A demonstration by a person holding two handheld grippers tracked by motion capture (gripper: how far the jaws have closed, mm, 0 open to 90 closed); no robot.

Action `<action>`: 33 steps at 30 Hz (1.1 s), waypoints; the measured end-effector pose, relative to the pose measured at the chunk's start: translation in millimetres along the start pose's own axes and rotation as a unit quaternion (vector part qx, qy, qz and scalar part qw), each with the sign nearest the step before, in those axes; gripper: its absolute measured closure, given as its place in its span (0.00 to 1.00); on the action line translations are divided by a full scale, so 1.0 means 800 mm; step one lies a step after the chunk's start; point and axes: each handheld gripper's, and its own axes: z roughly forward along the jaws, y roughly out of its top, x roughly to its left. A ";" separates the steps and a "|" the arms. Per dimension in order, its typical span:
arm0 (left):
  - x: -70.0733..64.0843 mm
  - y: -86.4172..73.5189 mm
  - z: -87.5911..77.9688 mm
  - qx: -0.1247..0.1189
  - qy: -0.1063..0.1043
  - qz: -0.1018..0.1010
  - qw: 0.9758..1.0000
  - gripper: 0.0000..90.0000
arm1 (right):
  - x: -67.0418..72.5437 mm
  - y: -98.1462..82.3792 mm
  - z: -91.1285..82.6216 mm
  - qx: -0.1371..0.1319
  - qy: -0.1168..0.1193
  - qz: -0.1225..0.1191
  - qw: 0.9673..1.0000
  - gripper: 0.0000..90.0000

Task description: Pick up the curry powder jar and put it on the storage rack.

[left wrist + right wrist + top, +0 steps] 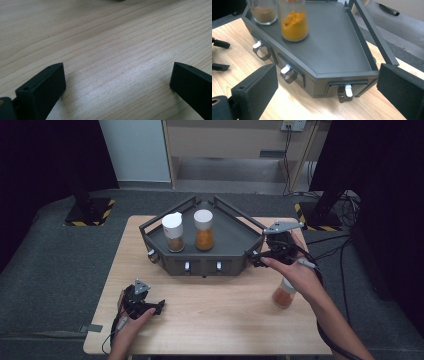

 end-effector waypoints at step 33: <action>0.000 0.000 0.000 0.000 0.000 0.000 1.000 0.00 | -0.025 -0.058 -0.035 0.011 -0.030 0.025 0.999 0.04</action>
